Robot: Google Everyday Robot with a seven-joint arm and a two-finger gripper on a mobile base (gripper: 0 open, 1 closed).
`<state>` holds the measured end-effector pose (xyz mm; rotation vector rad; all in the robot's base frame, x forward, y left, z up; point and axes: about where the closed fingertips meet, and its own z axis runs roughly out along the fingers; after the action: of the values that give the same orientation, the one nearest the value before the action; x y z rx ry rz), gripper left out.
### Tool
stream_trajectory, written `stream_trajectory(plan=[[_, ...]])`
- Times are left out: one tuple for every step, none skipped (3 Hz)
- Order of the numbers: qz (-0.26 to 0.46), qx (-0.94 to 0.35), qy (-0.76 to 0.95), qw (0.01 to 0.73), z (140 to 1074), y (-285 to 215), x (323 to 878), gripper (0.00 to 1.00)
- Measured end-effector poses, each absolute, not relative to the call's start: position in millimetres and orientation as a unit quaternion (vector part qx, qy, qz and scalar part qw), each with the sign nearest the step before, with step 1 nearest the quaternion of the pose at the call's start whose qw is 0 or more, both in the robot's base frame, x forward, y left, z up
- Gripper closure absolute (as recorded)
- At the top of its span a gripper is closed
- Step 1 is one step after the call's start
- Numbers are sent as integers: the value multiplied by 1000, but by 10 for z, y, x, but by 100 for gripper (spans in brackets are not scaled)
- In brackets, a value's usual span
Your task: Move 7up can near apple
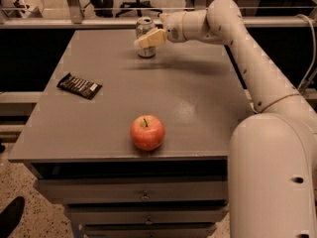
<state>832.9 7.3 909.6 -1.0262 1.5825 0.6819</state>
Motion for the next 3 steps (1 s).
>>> stream_trajectory(plan=[[296, -432, 660, 539, 9039, 214, 8350, 18], [301, -436, 662, 530, 9000, 252, 8323, 41], [310, -444, 654, 529, 9160, 216, 8210, 65]])
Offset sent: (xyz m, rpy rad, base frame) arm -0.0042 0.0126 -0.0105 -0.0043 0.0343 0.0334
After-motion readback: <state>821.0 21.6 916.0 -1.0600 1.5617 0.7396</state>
